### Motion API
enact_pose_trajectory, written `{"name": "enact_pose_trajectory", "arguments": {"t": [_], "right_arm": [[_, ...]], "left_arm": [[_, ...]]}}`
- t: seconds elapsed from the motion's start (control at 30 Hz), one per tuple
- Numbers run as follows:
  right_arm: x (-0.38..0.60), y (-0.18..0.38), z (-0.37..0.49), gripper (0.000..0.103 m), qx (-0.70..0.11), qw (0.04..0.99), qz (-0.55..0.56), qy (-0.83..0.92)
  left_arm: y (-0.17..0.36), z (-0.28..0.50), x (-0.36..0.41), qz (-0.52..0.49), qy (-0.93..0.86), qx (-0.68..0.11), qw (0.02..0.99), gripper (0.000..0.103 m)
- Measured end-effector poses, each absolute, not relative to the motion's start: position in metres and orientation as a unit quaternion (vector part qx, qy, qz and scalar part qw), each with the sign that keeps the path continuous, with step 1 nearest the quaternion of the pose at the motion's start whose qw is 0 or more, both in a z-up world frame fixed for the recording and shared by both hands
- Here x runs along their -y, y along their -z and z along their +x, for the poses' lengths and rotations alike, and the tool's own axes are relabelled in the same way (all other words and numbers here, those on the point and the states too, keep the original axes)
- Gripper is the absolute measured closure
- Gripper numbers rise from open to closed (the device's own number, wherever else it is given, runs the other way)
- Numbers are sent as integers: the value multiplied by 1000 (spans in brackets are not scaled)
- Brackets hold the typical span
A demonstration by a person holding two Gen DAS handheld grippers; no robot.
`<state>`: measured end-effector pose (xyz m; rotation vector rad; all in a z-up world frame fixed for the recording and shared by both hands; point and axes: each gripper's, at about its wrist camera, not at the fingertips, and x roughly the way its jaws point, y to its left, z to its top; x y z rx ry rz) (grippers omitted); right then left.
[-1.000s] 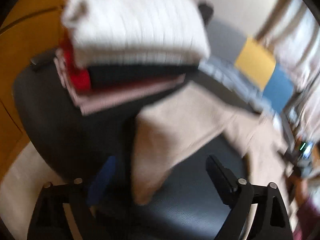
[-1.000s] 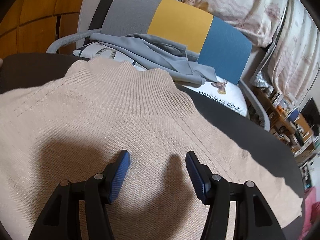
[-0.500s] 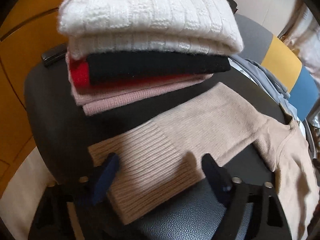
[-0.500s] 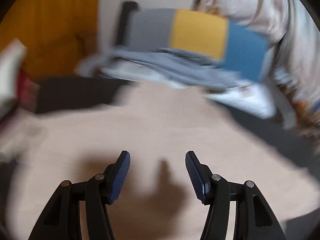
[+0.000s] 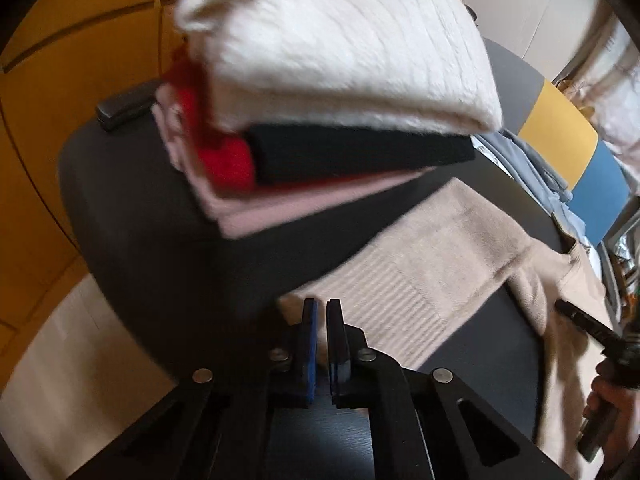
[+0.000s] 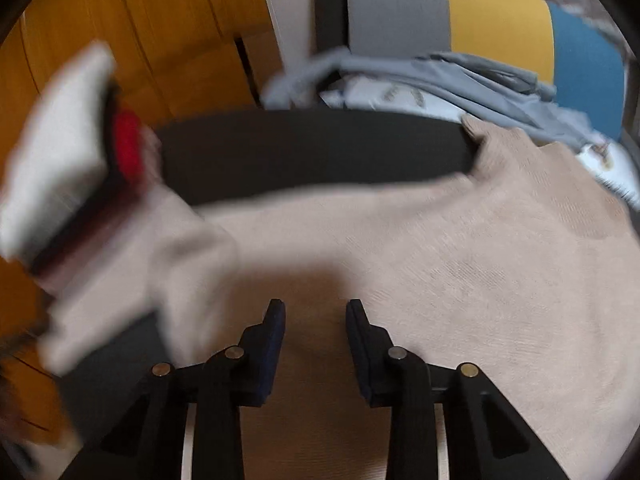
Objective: Fold clothes
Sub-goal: 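Fold the held sleeve across the sweater body with the left gripper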
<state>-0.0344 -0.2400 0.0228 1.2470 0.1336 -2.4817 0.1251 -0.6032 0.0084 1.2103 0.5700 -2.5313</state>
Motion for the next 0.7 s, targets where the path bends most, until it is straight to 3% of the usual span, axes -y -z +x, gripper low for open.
{"name": "enact_pose_trajectory", "arguments": {"t": [0.17, 0.23, 0.27, 0.3, 0.37, 0.53, 0.7], "right_arm": [[229, -19, -24, 74, -125, 135, 421, 888], [215, -19, -23, 74, -123, 124, 418, 891], [206, -21, -24, 74, -118, 119, 418, 893], [198, -21, -22, 74, -121, 114, 414, 895], [183, -23, -17, 70, -118, 114, 406, 899], [150, -29, -14, 69, -53, 130, 403, 904], [164, -28, -9, 67, -100, 107, 396, 906]], "left_arm": [[2, 127, 610, 435, 865, -208, 138, 96], [5, 129, 609, 430, 865, -222, 133, 85], [4, 129, 606, 428, 865, -230, 122, 66], [2, 129, 604, 426, 866, -237, 112, 39], [0, 126, 597, 421, 866, -247, 105, 7], [1, 114, 580, 422, 852, -302, 73, 5], [1, 103, 556, 429, 845, -315, 53, 5]]}}
